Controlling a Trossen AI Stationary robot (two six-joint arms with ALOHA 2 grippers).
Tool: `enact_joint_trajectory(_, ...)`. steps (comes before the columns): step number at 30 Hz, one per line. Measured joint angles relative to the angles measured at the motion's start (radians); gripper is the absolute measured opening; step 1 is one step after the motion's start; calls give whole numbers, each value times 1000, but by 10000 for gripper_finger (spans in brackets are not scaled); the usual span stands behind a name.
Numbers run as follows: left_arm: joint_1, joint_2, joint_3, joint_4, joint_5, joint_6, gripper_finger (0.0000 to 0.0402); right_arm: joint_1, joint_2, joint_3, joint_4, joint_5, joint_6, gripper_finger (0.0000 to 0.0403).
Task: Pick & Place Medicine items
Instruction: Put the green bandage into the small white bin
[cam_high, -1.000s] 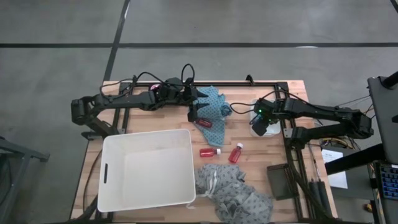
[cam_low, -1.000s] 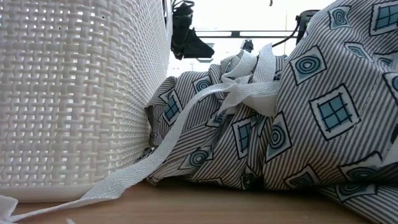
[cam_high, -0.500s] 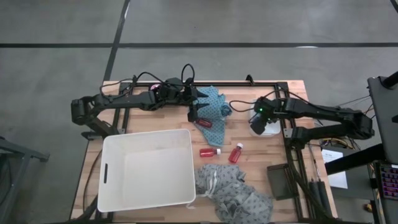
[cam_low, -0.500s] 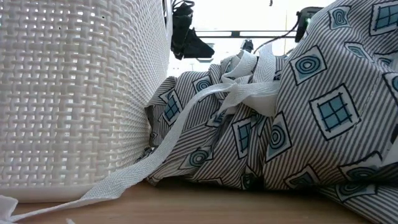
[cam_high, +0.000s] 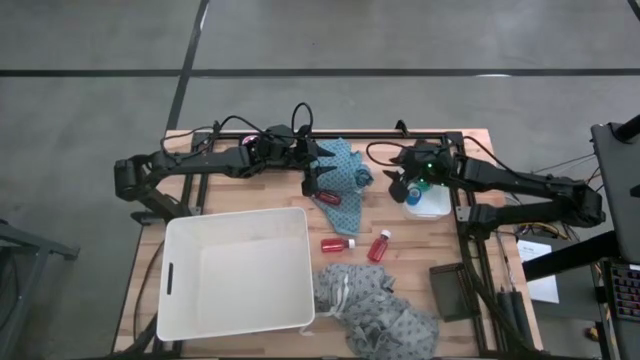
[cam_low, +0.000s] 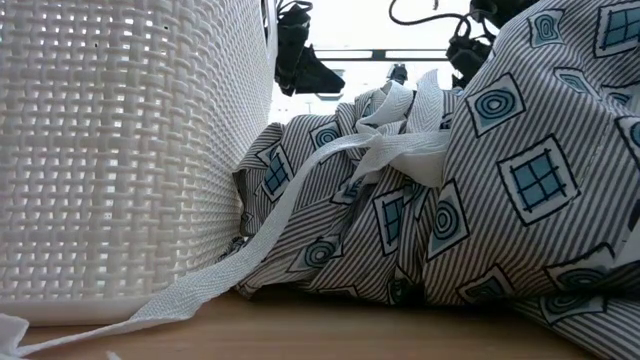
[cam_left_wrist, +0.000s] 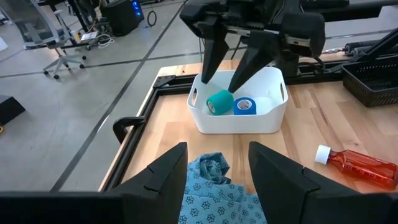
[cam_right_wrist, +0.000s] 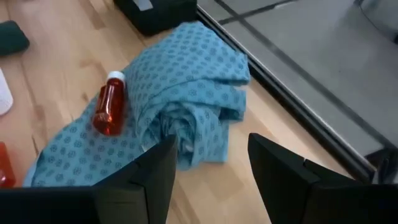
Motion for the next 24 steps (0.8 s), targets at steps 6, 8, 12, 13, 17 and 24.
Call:
enact_joint_trajectory(6,0,0,0,0,0,0,175,0,26,-1,15,1,-28,184)
enact_joint_trajectory(8,0,0,0,0,0,0,175,0,25,-1,15,2,-47,182)
enact_joint_trajectory(12,0,0,0,0,0,0,175,0,23,5,15,2,-51,177)
enact_joint_trajectory(13,0,0,0,0,0,0,175,0,23,6,15,2,-51,176)
enact_joint_trajectory(17,0,0,0,0,0,0,175,0,24,7,15,2,-49,177)
enact_joint_trajectory(24,1,-1,0,-32,-1,22,175,0,24,7,15,2,-42,179)
